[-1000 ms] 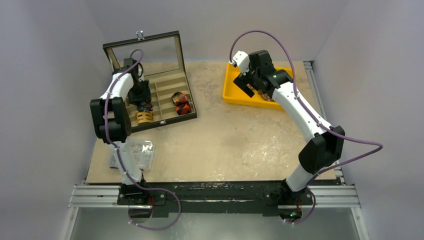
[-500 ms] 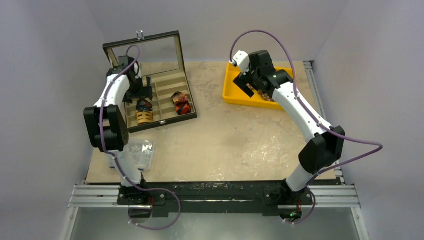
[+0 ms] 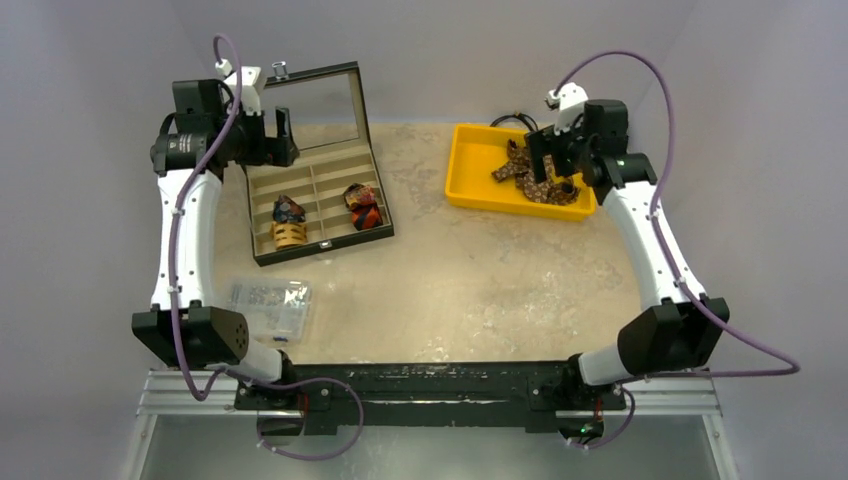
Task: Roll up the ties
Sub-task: Reset both arms
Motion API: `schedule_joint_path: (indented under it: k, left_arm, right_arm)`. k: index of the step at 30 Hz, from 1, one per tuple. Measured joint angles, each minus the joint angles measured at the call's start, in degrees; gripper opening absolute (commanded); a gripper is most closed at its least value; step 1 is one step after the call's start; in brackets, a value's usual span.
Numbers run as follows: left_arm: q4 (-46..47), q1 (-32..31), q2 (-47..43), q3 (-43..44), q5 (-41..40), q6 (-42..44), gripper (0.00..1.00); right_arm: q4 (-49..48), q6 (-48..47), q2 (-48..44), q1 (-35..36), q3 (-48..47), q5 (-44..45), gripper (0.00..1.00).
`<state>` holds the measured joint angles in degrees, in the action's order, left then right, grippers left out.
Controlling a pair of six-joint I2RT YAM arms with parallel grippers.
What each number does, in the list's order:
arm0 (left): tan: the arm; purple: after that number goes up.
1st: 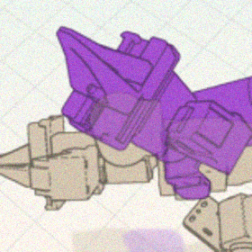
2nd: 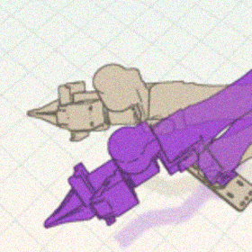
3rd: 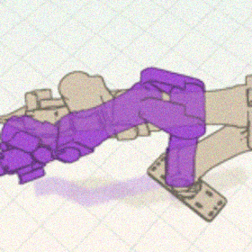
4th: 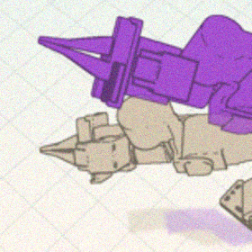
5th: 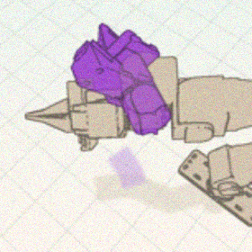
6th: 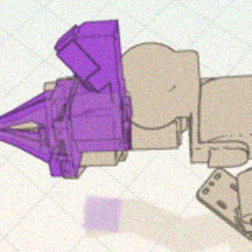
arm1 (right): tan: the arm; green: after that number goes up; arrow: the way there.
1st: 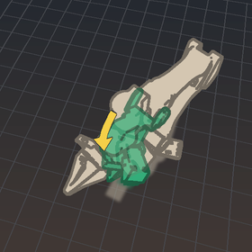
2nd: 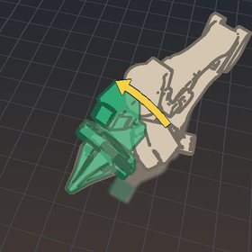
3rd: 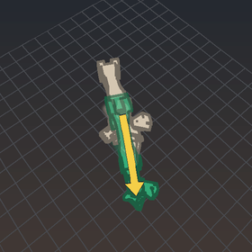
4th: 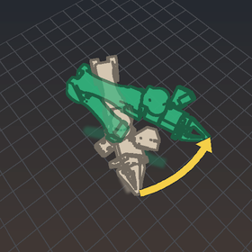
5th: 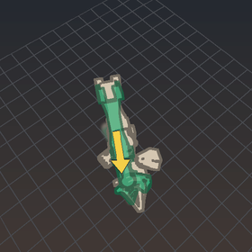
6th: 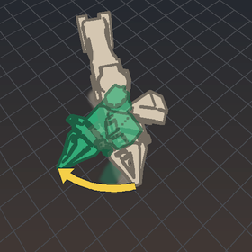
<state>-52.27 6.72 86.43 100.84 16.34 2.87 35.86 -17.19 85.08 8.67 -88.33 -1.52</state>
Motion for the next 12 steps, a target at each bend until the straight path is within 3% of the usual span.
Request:
schedule_joint_path:
  k: [4,12]
  left_arm:
    - [-3.0,0.0,-3.0,-1.0,0.8,0.0,1.0]
    - [-5.1,0.0,-12.4,-20.1,0.0,-0.4,1.0]
  right_arm:
    - [-3.1,5.6,-4.8,-3.9,7.4,-6.9,0.98]
    - [-3.3,12.2,-5.1,-4.9,14.8,-14.6,0.98]
